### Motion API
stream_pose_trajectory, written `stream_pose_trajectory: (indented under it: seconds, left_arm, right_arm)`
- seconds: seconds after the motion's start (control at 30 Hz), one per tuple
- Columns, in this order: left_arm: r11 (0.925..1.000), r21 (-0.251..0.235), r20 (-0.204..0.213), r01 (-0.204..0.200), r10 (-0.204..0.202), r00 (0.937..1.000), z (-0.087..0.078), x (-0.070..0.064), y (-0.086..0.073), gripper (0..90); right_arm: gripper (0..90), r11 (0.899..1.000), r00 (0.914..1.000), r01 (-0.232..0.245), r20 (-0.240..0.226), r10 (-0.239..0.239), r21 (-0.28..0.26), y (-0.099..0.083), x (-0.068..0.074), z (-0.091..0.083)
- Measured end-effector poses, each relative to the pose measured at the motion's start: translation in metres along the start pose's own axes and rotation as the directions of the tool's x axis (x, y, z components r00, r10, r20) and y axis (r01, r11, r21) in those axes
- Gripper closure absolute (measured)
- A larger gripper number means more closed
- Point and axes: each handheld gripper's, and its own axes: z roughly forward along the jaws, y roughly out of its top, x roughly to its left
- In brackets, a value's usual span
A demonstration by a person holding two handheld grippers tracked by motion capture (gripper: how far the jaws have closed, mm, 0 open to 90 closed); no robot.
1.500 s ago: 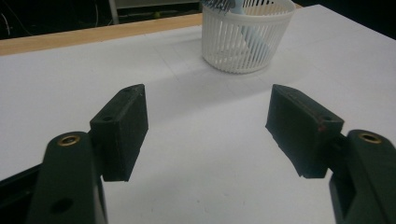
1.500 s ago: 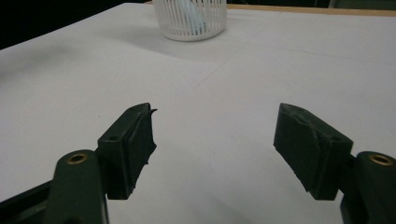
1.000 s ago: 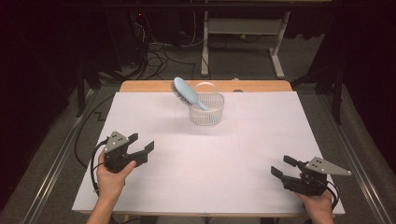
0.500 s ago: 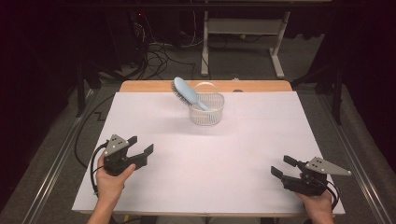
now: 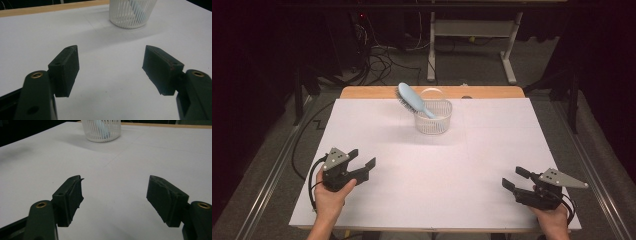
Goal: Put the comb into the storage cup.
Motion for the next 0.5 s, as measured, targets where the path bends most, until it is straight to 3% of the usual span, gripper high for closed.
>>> stream_pose_trajectory:
  seconds: [0.5]
  left_arm:
    - [0.9999,0.008,-0.007,0.008,-0.008,0.9999,0.0007,0.0002,-0.0089,30.2]
  right_arm:
    - [29.3,1.0,1.0,0.002,0.001,-0.002,0.0,0.0,-0.0001,0.0]
